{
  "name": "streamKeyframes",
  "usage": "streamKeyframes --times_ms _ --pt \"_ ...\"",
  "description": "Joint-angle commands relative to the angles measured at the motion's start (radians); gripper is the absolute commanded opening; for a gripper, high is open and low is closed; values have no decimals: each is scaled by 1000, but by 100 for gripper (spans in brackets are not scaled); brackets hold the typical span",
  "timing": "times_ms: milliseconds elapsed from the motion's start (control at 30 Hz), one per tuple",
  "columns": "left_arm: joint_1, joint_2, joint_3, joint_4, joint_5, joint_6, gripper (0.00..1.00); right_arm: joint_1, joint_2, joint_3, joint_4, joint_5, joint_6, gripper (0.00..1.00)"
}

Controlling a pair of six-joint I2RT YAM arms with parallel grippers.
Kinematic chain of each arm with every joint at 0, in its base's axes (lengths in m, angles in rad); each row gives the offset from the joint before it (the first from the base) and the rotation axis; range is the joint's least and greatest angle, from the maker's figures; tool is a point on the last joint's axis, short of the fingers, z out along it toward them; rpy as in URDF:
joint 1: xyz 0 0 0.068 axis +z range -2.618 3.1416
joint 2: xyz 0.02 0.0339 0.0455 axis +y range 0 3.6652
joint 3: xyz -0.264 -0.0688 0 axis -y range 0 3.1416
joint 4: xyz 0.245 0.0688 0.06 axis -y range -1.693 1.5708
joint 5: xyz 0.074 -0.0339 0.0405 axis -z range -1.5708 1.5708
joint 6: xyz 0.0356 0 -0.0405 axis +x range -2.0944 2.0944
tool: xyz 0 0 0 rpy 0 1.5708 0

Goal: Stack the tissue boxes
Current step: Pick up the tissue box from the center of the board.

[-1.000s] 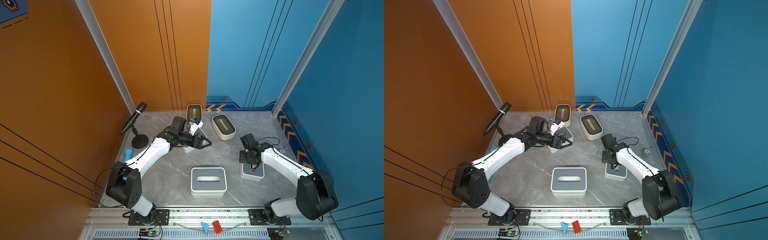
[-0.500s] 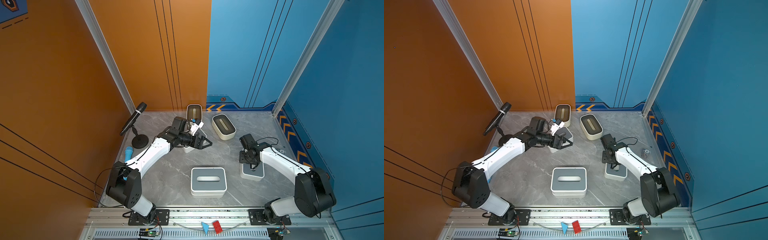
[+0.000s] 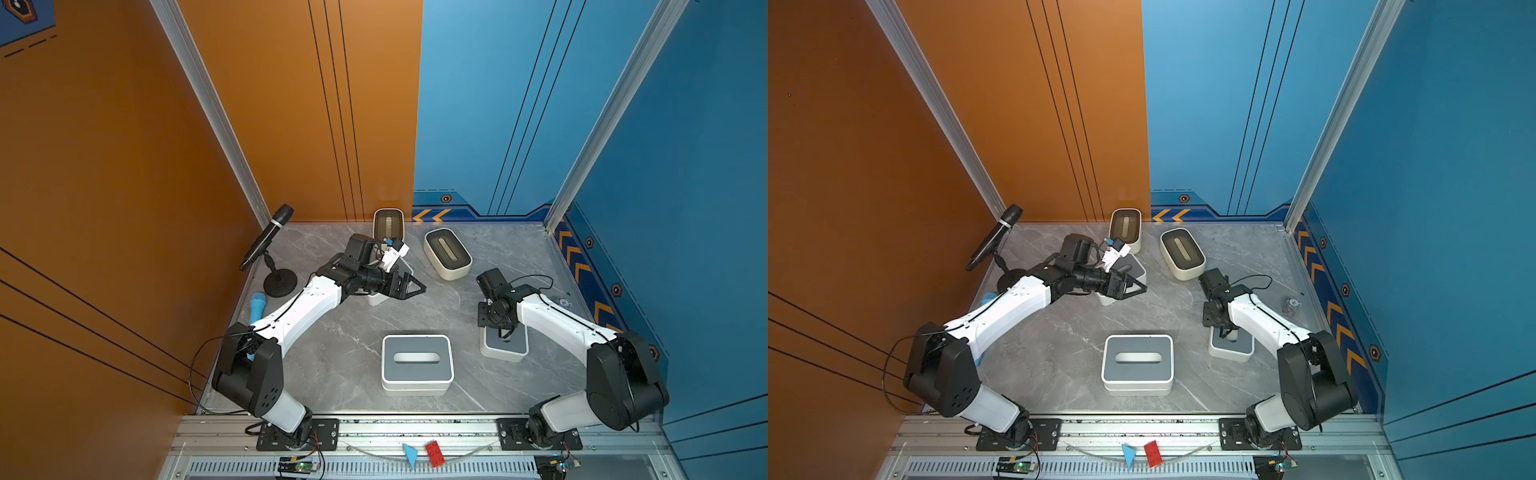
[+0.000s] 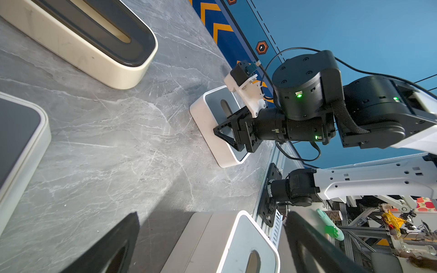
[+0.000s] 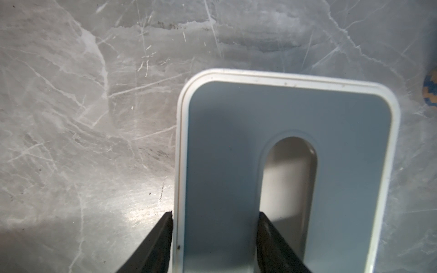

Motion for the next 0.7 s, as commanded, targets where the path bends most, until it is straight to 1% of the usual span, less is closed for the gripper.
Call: streamKeyframes --times_ms 0,200,333,500,667 --pt "-6 -20 -16 6 20 -2 98 9 20 -6 8 -6 9 56" --pt "-9 -21 -14 5 20 -3 98 17 7 -7 17 -11 4 48" --pt "-7 -20 -11 4 32 -10 98 22 -25 -4 26 -29 -25 43" --pt "-6 -31 -8 4 35 -25 98 29 -64 22 21 -59 -89 39" --pt "0 -53 -14 7 21 -28 98 29 -86 69 -23 -68 -143 37"
